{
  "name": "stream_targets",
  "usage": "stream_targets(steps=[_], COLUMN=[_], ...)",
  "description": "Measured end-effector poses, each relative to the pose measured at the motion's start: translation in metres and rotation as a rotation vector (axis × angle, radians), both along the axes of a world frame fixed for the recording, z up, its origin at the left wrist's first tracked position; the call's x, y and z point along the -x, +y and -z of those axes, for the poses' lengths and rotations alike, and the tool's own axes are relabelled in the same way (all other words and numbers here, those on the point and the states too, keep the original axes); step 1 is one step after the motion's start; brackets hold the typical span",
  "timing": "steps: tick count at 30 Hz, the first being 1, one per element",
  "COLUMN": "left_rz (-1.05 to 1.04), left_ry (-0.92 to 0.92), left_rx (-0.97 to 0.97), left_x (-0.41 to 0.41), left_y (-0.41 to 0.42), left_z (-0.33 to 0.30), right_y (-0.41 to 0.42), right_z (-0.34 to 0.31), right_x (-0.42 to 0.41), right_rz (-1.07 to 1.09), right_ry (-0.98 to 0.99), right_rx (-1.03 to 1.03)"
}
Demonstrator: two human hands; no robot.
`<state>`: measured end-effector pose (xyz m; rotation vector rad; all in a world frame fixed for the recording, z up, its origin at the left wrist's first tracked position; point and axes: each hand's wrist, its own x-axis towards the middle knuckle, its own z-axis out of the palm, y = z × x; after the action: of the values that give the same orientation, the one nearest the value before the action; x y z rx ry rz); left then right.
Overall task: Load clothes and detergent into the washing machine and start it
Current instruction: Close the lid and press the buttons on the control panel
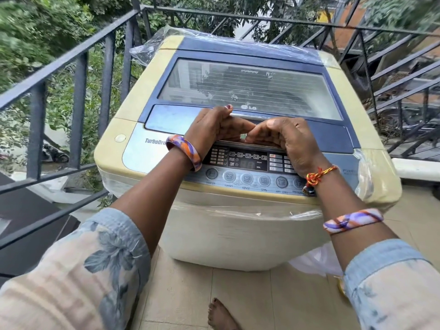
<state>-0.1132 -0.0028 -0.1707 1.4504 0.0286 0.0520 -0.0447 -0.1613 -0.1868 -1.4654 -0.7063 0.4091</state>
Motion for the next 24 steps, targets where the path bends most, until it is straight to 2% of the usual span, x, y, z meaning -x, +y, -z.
stream_targets(steps=[24], left_rz=[-0.051], left_ry=[-0.029], left_rx=[-0.029], left_x=[-0.0004], left_y=[-0.0001], left_z=[0.0018], right_y=[0.002], right_z=[0.0017], right_x=[0.0014], right_rz=[0.06], right_ry=[-0.087], right_rx=[0.026])
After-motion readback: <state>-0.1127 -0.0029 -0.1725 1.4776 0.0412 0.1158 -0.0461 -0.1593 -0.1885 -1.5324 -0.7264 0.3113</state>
